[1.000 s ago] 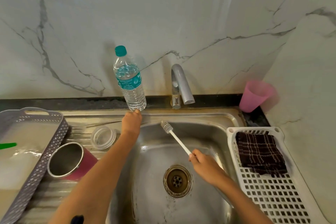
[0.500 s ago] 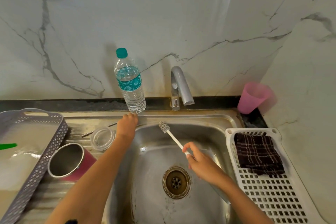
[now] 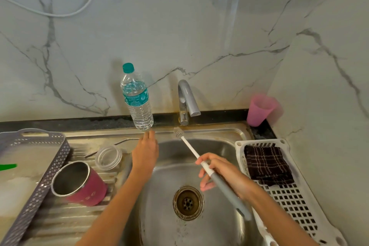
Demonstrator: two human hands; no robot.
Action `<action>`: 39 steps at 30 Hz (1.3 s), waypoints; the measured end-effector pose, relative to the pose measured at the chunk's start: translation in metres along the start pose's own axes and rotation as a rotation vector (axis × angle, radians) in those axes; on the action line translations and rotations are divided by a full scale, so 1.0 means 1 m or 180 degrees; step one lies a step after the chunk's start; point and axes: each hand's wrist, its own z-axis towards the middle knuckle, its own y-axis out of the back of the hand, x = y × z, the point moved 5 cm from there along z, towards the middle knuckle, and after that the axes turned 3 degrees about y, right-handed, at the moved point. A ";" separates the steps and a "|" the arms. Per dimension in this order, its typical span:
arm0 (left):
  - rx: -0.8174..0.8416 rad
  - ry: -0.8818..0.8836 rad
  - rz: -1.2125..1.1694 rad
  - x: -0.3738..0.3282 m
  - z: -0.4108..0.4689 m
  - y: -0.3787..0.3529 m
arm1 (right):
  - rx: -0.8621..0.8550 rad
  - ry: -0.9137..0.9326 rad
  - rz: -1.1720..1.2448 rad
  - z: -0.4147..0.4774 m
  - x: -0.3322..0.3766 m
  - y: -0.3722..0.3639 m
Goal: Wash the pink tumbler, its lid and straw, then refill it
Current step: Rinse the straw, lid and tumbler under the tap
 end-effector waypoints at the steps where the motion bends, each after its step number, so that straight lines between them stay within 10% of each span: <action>1: -0.0003 -0.0026 -0.0182 -0.004 -0.009 -0.001 | -0.0002 -0.0003 0.0103 -0.003 0.002 0.002; 12: 0.0017 0.0143 -0.1032 -0.027 -0.060 -0.002 | -0.0113 0.0074 -0.0567 -0.026 0.017 0.004; 22: -0.0060 0.0077 -0.2083 -0.071 -0.063 0.010 | -0.1596 0.1135 -0.2133 -0.026 0.064 0.046; 39: 0.0427 -0.0149 -0.3388 -0.185 -0.020 0.005 | -0.3113 0.2804 -0.1983 -0.065 0.244 0.146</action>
